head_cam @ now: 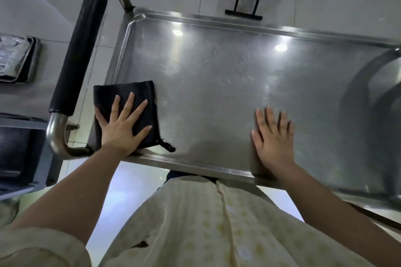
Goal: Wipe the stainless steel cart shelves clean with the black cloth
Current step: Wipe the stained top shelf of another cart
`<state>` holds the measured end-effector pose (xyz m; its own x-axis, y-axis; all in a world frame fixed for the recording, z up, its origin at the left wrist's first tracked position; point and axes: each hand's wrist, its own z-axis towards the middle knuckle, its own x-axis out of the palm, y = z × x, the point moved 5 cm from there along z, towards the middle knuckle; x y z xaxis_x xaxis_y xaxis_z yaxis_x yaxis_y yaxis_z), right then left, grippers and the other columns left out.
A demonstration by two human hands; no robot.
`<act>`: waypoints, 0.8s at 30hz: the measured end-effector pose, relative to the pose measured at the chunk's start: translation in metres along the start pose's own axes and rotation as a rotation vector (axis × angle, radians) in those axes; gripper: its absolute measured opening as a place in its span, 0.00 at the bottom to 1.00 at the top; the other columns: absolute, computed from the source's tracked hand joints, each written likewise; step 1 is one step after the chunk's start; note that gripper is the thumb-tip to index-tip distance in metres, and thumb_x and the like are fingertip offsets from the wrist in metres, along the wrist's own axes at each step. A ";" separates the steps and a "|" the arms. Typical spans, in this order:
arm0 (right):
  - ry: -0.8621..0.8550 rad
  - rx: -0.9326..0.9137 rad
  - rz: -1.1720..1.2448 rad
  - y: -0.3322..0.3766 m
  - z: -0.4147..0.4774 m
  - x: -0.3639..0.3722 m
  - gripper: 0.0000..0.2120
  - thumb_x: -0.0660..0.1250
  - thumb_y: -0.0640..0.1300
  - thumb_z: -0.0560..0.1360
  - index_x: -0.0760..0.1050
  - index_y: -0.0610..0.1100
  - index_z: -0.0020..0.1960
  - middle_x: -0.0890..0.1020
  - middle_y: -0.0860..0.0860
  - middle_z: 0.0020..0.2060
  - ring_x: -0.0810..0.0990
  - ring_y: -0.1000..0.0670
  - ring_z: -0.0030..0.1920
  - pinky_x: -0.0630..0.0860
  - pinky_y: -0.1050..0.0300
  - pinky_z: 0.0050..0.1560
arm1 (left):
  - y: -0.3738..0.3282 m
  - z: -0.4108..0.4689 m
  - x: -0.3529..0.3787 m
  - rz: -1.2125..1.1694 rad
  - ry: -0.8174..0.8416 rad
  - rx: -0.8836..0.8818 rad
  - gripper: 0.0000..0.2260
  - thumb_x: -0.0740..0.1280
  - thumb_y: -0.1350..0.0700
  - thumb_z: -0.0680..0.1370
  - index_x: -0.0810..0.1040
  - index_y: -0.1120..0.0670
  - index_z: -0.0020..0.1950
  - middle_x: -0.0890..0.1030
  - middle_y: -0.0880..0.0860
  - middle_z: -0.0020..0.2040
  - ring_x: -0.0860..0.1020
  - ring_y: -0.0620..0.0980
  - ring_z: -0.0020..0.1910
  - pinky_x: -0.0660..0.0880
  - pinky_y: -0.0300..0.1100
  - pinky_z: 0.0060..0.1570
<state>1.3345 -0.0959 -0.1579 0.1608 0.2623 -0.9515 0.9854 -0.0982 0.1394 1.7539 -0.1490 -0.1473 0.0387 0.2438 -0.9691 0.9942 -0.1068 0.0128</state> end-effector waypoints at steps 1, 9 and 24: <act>-0.031 -0.005 0.005 -0.007 -0.011 0.001 0.30 0.43 0.60 0.80 0.50 0.53 0.80 0.53 0.48 0.79 0.47 0.39 0.78 0.41 0.40 0.75 | 0.001 -0.001 0.000 0.005 0.002 -0.001 0.32 0.46 0.28 0.75 0.44 0.33 0.77 0.43 0.43 0.80 0.40 0.54 0.78 0.38 0.71 0.68; -0.116 -0.046 -0.048 -0.010 -0.014 0.011 0.28 0.47 0.56 0.81 0.55 0.48 0.79 0.56 0.48 0.79 0.51 0.39 0.78 0.45 0.35 0.75 | -0.104 -0.016 0.003 0.007 -0.007 0.197 0.34 0.49 0.28 0.74 0.45 0.35 0.78 0.46 0.48 0.80 0.43 0.61 0.78 0.43 0.78 0.64; -0.056 -0.012 -0.012 -0.022 -0.005 0.004 0.30 0.45 0.59 0.79 0.50 0.54 0.80 0.52 0.54 0.79 0.45 0.44 0.79 0.36 0.43 0.75 | -0.091 -0.023 0.003 -0.007 0.035 0.031 0.34 0.46 0.25 0.71 0.39 0.29 0.74 0.39 0.40 0.79 0.39 0.51 0.78 0.39 0.71 0.69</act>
<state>1.3135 -0.0880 -0.1634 0.1463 0.2088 -0.9670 0.9878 -0.0837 0.1314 1.6653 -0.1169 -0.1453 0.0359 0.2780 -0.9599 0.9909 -0.1346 -0.0019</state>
